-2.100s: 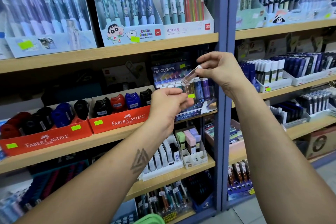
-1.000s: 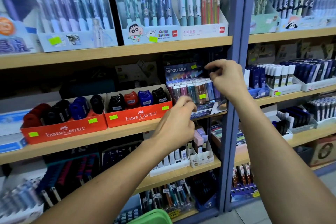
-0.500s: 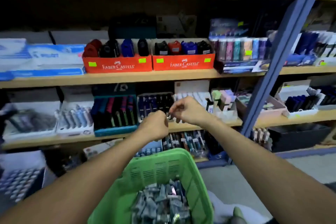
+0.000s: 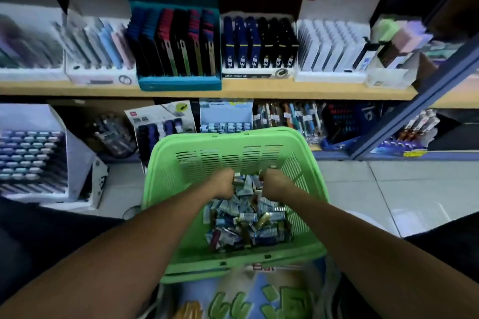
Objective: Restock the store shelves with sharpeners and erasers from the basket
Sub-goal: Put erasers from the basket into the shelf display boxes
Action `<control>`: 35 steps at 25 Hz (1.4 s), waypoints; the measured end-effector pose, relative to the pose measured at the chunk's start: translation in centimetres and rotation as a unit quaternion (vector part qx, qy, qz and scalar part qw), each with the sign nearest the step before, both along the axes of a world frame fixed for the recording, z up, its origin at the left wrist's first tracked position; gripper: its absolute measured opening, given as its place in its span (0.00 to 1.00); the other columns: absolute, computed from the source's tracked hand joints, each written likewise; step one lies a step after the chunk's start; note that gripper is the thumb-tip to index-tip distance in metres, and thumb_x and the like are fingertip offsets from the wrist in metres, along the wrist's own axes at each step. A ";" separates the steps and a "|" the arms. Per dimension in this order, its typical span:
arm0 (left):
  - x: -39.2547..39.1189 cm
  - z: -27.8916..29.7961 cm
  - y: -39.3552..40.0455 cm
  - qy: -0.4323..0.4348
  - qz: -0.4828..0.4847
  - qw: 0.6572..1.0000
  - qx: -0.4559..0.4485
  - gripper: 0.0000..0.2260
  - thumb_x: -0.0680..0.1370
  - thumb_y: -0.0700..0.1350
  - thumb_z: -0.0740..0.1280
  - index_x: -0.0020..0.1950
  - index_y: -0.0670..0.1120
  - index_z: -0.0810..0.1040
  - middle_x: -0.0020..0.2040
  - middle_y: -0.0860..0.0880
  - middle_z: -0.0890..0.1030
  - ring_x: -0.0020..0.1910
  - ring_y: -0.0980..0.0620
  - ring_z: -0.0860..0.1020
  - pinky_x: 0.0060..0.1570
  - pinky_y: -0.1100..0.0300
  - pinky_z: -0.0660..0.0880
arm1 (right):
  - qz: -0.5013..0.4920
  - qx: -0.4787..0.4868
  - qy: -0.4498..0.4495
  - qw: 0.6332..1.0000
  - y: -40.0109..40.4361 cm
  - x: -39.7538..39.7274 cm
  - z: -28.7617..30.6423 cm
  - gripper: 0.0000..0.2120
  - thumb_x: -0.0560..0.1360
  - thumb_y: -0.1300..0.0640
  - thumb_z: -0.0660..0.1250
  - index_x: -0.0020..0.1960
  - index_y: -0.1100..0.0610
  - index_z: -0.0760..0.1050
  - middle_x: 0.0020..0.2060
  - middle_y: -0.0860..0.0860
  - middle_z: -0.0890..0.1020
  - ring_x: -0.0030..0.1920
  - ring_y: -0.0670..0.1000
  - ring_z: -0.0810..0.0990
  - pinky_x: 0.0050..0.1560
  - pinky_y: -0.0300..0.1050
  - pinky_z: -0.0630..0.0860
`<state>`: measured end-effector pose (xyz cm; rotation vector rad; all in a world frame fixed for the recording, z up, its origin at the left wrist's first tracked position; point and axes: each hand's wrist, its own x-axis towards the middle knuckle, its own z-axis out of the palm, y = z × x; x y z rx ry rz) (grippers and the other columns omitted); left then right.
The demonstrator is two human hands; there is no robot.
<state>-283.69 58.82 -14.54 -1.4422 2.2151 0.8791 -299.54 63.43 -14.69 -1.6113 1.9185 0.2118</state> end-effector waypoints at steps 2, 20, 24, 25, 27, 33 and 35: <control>0.3 -2.4 -0.3 0.001 0.016 1.000 0.023 0.10 0.77 0.36 0.67 0.57 0.41 0.74 0.43 0.45 0.75 0.42 0.46 0.74 0.39 0.54 0.71 | -0.057 0.002 -0.002 0.998 -0.1 -0.8 -2.4 0.12 0.77 0.61 0.67 0.58 0.65 0.79 0.54 0.61 0.82 0.54 0.61 0.81 0.53 0.49 0.77; 4.3 -8.2 1.2 -0.001 0.011 0.985 0.173 0.13 0.73 0.40 0.76 0.54 0.44 0.77 0.44 0.47 0.81 0.37 0.52 0.82 0.34 0.60 0.79 | 0.338 0.074 -0.001 0.938 -0.1 2.9 -7.3 0.15 0.72 0.57 0.75 0.56 0.45 0.81 0.53 0.47 0.82 0.50 0.52 0.81 0.43 0.43 0.75; 3.6 -9.6 4.6 -0.096 -0.056 0.981 0.160 0.23 0.74 0.42 0.75 0.66 0.43 0.72 0.61 0.43 0.79 0.47 0.47 0.78 0.48 0.54 0.78 | 0.456 0.093 0.046 0.884 0.9 2.7 -7.3 0.19 0.70 0.58 0.76 0.60 0.51 0.79 0.57 0.52 0.79 0.53 0.55 0.79 0.45 0.45 0.71; 3.4 -10.1 5.1 -0.089 -0.046 0.986 0.135 0.23 0.74 0.42 0.75 0.66 0.43 0.73 0.62 0.43 0.78 0.50 0.46 0.78 0.51 0.53 0.77 | 0.449 0.111 0.044 0.885 1.1 2.7 -7.4 0.16 0.72 0.58 0.74 0.59 0.53 0.79 0.54 0.53 0.79 0.51 0.56 0.79 0.44 0.45 0.71; 3.2 -11.2 5.6 -0.069 -0.002 0.991 0.118 0.20 0.75 0.39 0.73 0.66 0.44 0.74 0.61 0.43 0.79 0.55 0.45 0.79 0.55 0.53 0.77 | 0.413 0.175 0.013 0.894 1.5 2.7 -8.0 0.13 0.74 0.61 0.70 0.58 0.56 0.79 0.47 0.54 0.79 0.48 0.57 0.80 0.44 0.46 0.75; 3.0 -11.8 5.4 -0.036 0.073 0.989 0.122 0.18 0.75 0.34 0.68 0.64 0.45 0.77 0.58 0.44 0.79 0.54 0.46 0.80 0.56 0.49 0.79 | 0.257 0.199 -0.053 0.944 1.4 1.7 -8.7 0.04 0.75 0.60 0.72 0.49 0.58 0.83 0.45 0.54 0.84 0.41 0.51 0.82 0.46 0.47 0.79; 3.4 -11.3 4.5 -0.011 0.113 0.983 0.147 0.12 0.75 0.35 0.69 0.58 0.43 0.78 0.51 0.44 0.81 0.45 0.48 0.81 0.48 0.53 0.81 | 0.189 0.189 -0.080 0.960 0.9 1.3 -8.5 0.05 0.74 0.57 0.74 0.47 0.58 0.85 0.47 0.53 0.85 0.45 0.51 0.83 0.50 0.45 0.80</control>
